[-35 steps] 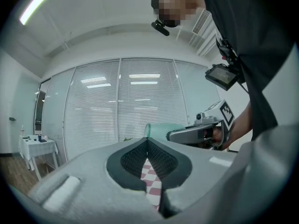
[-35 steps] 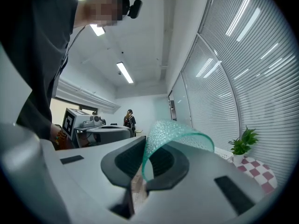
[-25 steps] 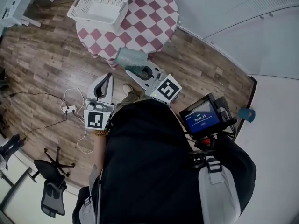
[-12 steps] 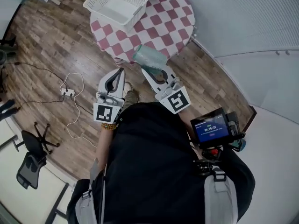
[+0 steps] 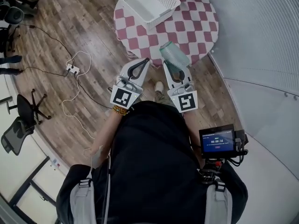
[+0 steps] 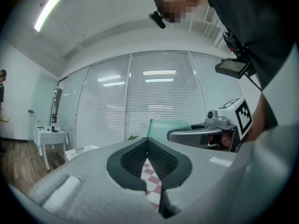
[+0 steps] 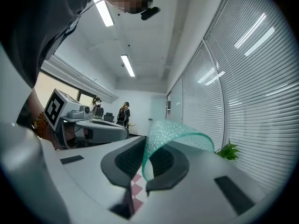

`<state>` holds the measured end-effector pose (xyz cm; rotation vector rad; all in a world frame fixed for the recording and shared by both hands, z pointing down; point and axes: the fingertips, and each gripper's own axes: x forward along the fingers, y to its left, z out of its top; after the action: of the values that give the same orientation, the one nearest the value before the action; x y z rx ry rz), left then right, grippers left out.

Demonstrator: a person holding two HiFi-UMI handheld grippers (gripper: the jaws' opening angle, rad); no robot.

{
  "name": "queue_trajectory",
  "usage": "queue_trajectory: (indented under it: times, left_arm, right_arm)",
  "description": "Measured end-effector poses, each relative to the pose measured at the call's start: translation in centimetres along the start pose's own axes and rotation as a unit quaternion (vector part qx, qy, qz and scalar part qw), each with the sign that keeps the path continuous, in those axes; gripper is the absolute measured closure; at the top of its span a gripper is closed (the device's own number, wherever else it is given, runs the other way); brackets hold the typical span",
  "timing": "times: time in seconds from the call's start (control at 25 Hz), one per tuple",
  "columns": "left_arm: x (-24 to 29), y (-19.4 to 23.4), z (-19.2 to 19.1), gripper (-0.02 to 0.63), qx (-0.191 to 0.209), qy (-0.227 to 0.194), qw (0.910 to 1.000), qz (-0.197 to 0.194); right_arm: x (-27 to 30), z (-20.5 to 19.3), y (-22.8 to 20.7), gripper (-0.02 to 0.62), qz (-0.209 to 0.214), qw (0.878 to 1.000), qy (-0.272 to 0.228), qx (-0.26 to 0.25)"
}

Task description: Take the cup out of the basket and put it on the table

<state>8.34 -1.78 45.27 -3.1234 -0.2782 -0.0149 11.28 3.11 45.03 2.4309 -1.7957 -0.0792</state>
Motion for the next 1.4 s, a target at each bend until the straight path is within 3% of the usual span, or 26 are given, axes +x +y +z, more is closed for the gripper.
queue_trajectory:
  times: [0.28,0.56,0.84,1.4]
  left_arm:
    - [3.3,1.9,-2.9,0.601,-0.002,0.027,0.9995,-0.014]
    - [3.8,5.4,-4.2,0.602,-0.025,0.003,0.9994,-0.025]
    - [5.4,8.2,-6.9,0.601,-0.011,0.016,0.9996,-0.018]
    - [5.2,10.1,-8.8,0.601,-0.037,0.029,0.9989,-0.011]
  right_arm:
    - [2.9,-3.3,-2.2,0.572,0.041,0.998,0.004,0.038]
    - [6.8,-5.3,-1.2,0.572,0.055,0.998,0.032,0.005]
    - [10.9,-7.5,-1.7,0.572,0.069,0.997,0.038,0.027]
    - [11.8,-10.0,-1.3,0.572,0.076,0.995,0.067,0.023]
